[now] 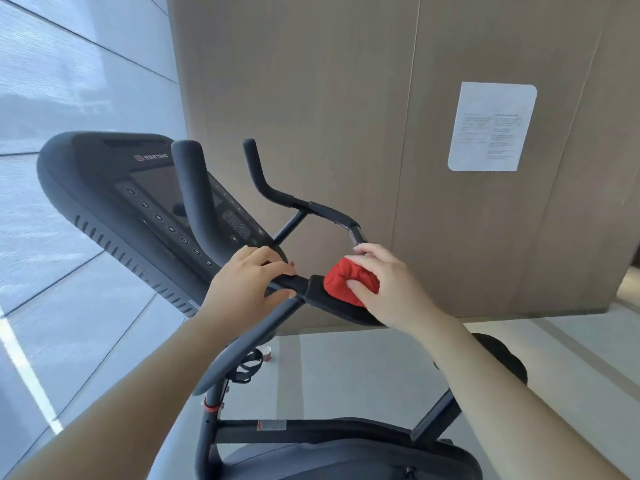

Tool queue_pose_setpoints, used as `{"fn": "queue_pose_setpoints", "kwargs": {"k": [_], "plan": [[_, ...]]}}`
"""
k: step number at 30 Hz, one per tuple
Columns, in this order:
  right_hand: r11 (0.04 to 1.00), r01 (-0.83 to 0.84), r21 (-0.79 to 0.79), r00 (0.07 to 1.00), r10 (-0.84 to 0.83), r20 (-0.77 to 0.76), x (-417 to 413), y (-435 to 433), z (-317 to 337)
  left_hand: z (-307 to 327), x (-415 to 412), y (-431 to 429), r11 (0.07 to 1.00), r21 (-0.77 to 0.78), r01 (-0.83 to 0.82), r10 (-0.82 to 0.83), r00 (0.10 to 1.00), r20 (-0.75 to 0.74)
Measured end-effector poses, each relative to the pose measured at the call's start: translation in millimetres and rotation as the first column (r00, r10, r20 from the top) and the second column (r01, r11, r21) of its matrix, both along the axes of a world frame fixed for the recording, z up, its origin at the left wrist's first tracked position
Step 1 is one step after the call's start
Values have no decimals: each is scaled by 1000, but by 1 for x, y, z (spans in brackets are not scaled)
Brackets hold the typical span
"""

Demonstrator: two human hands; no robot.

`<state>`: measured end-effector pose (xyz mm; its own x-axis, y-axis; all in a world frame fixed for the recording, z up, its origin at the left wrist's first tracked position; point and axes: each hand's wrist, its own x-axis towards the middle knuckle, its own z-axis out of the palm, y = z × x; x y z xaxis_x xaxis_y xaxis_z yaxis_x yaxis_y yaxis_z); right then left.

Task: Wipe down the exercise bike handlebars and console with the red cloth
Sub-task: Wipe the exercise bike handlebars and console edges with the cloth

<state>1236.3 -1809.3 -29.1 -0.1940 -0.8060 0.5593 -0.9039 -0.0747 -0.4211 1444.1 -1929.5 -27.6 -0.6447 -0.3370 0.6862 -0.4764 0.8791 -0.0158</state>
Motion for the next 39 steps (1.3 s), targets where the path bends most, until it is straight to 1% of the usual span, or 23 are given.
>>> {"fn": "queue_pose_setpoints", "kwargs": {"k": [2,6,10,13,16,19,23,25,29,32,34,37,39], "plan": [[998,-56,-4,998,56,-28,-4,0,-1,-6,-3,5,1000,0,-13,13,1000,-27],[980,-197,1,980,197,39,-13,-3,-7,-22,-11,19,995,38,-95,98,991,-90],[952,-306,8,952,306,-21,-24,-6,-2,-29,-25,35,980,82,-179,189,971,-146],[911,-411,-8,910,410,-56,-37,-4,-6,-31,-33,51,958,141,-251,272,950,-155],[854,-516,-64,856,512,-77,-59,6,-20,-34,-38,73,924,221,-311,351,921,-171],[815,-568,-112,823,558,-111,-78,16,-29,-38,-45,94,891,282,-356,404,904,-137],[764,-630,-138,766,584,-268,-62,8,-25,-41,-50,107,866,298,-402,450,886,-113],[754,-643,-137,752,587,-299,-55,4,-28,-41,-53,108,853,295,-432,468,881,-63],[767,-612,-192,787,564,-252,-71,8,-43,-45,-58,109,851,262,-455,472,882,-1],[790,-561,-247,827,548,-123,-86,12,-51,-49,-57,108,861,277,-427,448,894,-14],[810,-536,-237,839,543,-40,-91,14,-49,-49,-55,108,868,270,-418,439,898,-22],[810,-537,-235,831,556,21,-80,11,-32,-48,-55,107,877,270,-397,425,904,-53],[790,-573,-219,807,591,19,-63,2,-18,-48,-54,105,882,286,-374,410,909,-77]]}}
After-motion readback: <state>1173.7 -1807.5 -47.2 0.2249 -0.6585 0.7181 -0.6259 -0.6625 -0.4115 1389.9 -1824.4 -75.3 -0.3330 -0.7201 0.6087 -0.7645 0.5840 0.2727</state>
